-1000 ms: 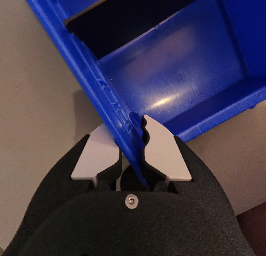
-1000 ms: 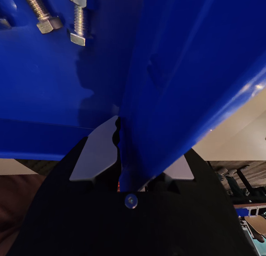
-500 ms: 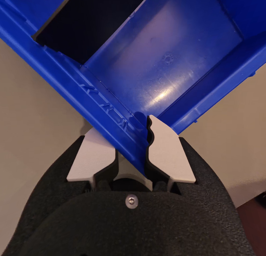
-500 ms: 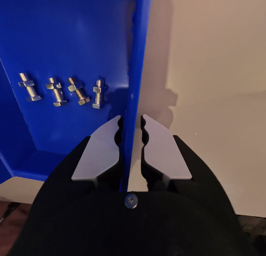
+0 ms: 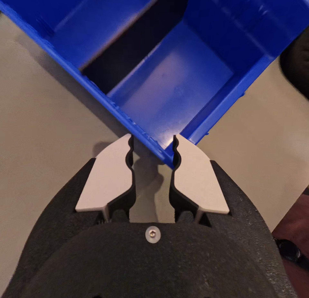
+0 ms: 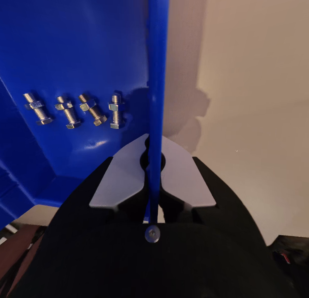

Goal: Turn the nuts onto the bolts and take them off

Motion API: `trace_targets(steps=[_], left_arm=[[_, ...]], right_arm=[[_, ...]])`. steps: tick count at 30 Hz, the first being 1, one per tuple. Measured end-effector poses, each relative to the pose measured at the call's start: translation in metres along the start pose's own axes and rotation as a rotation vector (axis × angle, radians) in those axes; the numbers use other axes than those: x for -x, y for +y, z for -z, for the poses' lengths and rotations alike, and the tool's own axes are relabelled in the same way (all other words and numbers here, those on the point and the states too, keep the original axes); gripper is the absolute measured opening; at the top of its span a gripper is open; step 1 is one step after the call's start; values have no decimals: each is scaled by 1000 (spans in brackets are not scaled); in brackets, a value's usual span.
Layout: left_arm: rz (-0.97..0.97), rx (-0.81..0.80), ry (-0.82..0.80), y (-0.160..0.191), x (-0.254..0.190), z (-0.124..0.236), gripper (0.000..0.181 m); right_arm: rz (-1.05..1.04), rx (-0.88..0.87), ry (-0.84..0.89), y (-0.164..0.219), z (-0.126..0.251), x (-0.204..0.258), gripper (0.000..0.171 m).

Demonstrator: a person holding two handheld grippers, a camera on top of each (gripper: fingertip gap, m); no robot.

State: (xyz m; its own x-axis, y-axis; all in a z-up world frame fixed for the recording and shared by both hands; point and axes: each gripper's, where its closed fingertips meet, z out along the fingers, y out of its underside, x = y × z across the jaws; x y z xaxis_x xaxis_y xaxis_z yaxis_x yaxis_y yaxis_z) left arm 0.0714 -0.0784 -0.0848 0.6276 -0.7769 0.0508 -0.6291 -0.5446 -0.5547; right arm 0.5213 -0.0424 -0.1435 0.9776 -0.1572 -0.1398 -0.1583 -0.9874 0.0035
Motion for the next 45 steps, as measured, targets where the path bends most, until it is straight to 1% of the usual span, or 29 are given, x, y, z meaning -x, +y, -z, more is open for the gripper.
trace_targets(steps=[1, 3, 5, 7, 8, 10, 13, 15, 18, 22, 25, 27, 29, 31, 33, 38, 41, 45], left_arm=[[2, -57, -15, -8, 5, 15, 45], [-20, -196, -71, -29, 20, 50, 40], [-53, -345, -198, -55, 45, 91, 39], [-72, -486, -373, -77, 77, 132, 39], [-71, -534, -449, -83, 93, 149, 40], [-39, -579, -567, -87, 120, 175, 40], [49, -603, -629, -80, 153, 186, 44], [77, -613, -631, -74, 169, 185, 44], [133, -587, -649, -60, 190, 187, 47], [177, -618, -700, -46, 207, 205, 47], [211, -648, -696, -37, 211, 216, 47], [229, -660, -702, -33, 214, 223, 47], [242, -688, -698, -31, 213, 230, 46], [255, -717, -666, -33, 208, 234, 43], [253, -737, -642, -36, 202, 236, 44], [238, -763, -656, -36, 192, 250, 47], [238, -834, -635, -37, 182, 267, 50], [219, -929, -662, -31, 170, 296, 50]], right_arm=[[-2, -1, -20, 0, 0, 0, 7], [5, 3, -22, 1, 0, -2, 6], [9, 6, -18, 0, 1, -4, 7], [7, 4, -33, 0, 1, -5, 7], [6, 2, -33, 0, 2, -7, 7], [3, -1, -35, 2, 4, -12, 7], [0, -8, -21, 7, 12, -21, 7], [5, -16, 3, 8, 23, -27, 7], [8, -42, 10, 8, 44, -30, 7], [16, -76, 18, 3, 90, -20, 7], [45, -90, 48, -6, 133, 2, 7], [75, -91, 57, -14, 156, 29, 6], [116, -90, 54, -24, 171, 64, 7], [164, -92, 42, -35, 178, 107, 7], [223, -90, 29, -46, 175, 154, 7], [393, -52, -5, -64, 146, 278, 7], [501, -8, -18, -64, 121, 348, 7], [657, 23, -18, -57, 92, 435, 7]])
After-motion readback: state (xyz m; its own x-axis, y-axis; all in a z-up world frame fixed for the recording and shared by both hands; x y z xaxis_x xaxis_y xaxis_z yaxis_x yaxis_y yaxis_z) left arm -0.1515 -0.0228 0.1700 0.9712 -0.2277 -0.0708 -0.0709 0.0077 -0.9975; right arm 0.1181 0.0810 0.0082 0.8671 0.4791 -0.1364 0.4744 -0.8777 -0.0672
